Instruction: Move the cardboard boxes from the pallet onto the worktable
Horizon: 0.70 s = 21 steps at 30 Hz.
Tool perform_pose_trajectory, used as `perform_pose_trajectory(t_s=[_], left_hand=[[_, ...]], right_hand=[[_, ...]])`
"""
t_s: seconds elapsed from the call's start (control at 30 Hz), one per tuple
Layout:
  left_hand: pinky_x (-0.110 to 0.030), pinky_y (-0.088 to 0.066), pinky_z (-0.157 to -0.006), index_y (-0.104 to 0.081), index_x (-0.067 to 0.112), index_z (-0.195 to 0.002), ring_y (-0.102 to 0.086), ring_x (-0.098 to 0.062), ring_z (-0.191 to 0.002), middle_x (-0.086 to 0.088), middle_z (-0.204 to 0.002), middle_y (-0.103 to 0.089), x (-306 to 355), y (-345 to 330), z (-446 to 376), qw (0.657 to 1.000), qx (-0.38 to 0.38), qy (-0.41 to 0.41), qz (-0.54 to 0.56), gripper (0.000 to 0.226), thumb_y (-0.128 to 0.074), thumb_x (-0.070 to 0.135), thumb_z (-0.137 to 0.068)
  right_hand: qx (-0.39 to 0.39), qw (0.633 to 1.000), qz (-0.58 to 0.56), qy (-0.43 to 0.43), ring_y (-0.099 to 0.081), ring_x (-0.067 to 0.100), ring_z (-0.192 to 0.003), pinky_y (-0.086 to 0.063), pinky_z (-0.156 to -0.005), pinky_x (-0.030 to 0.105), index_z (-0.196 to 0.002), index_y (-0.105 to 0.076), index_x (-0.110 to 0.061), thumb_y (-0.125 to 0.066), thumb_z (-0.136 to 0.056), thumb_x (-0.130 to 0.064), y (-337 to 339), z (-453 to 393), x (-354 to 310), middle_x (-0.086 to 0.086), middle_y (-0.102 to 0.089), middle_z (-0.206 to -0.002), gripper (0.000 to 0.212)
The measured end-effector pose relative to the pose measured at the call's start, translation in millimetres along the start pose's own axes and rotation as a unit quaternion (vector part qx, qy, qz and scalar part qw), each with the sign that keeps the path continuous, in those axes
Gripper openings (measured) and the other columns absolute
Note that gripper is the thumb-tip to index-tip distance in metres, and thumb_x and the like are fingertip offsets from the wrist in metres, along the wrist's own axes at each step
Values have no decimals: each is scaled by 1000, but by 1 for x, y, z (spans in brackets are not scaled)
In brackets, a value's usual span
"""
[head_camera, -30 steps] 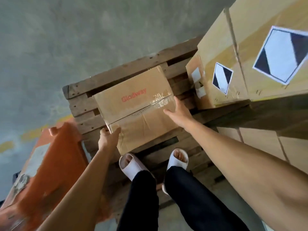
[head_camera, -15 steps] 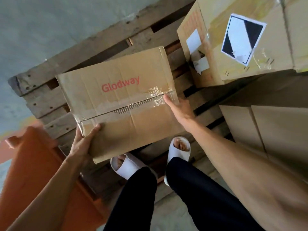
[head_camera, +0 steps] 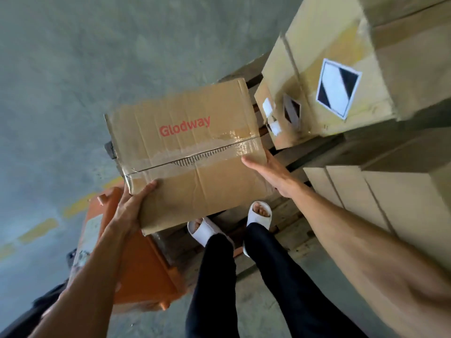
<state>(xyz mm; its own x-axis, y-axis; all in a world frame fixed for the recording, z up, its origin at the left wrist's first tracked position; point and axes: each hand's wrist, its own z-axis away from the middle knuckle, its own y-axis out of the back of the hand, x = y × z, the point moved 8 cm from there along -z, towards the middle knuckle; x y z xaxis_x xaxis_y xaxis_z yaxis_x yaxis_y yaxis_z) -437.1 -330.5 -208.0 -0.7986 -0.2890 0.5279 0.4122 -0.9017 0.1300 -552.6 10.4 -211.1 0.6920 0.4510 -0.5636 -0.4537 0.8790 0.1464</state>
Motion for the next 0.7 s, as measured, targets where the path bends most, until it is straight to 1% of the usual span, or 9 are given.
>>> perform_pose_trajectory(t_s=[0.07,0.17,0.2,0.27,0.3,0.37,0.53,0.63,0.7], left_hand=[[-36,-57,-73,-67,30,-118,-68,-20,-94,-3,-112,-71,40,14,61,1000,8,-19,-6,43,-82,38,-78],[-46,-55,-91,-68,40,-114,-70,-25,-103,1,-112,-75,89,26,130,996,-2,-65,-57,61,-86,60,-60],[-46,-55,-92,-67,38,-117,-70,-25,-103,3,-108,-77,109,28,154,994,-9,-90,-58,58,-85,56,-65],[-40,-57,-86,-67,29,-115,-73,-17,-94,8,-98,-78,146,23,203,991,-25,-123,-55,34,-78,34,-84],[-35,-60,-78,-67,26,-112,-74,-12,-86,10,-93,-79,163,20,222,988,-33,-139,-56,24,-73,25,-89],[-30,-61,-67,-68,25,-111,-73,-11,-79,5,-95,-79,187,12,258,983,-60,-163,-64,24,-71,22,-88],[-44,-55,-87,-66,26,-124,-68,-27,-99,-7,-117,-73,245,-3,322,963,-117,-228,-84,51,-81,35,-76],[-48,-54,-90,-67,26,-116,-64,-28,-101,-8,-117,-71,268,-25,359,946,-158,-265,-99,36,-78,32,-82],[-50,-52,-93,-67,24,-117,-64,-28,-100,-10,-120,-70,278,-41,377,936,-174,-286,-107,30,-73,28,-88]], right_hand=[[15,1000,-3,22,-50,8,-113,-38,-99,31,-148,-32,-43,-68,-85,-58,13,64,-41,-28,-54,-112,74],[31,998,-19,46,-57,8,-113,-42,-108,41,-130,-38,-61,-69,-80,-65,29,133,-84,-30,-60,-112,59],[33,997,-22,61,-59,6,-112,-43,-109,44,-126,-40,-62,-69,-80,-66,35,157,-101,-30,-61,-111,54],[44,995,-31,90,-57,3,-110,-41,-111,43,-134,-42,-54,-68,-81,-66,43,201,-131,-29,-60,-114,60],[58,992,-36,107,-56,5,-114,-39,-113,42,-140,-41,-49,-67,-79,-71,49,223,-144,-26,-60,-121,70],[95,987,-44,123,-51,14,-130,-36,-115,44,-147,-33,-49,-65,-69,-83,64,264,-158,-18,-54,-141,90],[151,971,-61,173,-41,16,-139,-30,-118,46,-153,-20,-48,-64,-65,-86,93,349,-179,-15,-44,-152,106],[211,949,-66,223,-39,14,-139,-26,-120,44,-155,-20,-40,-64,-72,-78,113,408,-182,-13,-42,-153,101],[240,935,-85,248,-47,9,-129,-32,-115,36,-151,-33,-33,-68,-84,-60,125,439,-181,-18,-53,-137,81]])
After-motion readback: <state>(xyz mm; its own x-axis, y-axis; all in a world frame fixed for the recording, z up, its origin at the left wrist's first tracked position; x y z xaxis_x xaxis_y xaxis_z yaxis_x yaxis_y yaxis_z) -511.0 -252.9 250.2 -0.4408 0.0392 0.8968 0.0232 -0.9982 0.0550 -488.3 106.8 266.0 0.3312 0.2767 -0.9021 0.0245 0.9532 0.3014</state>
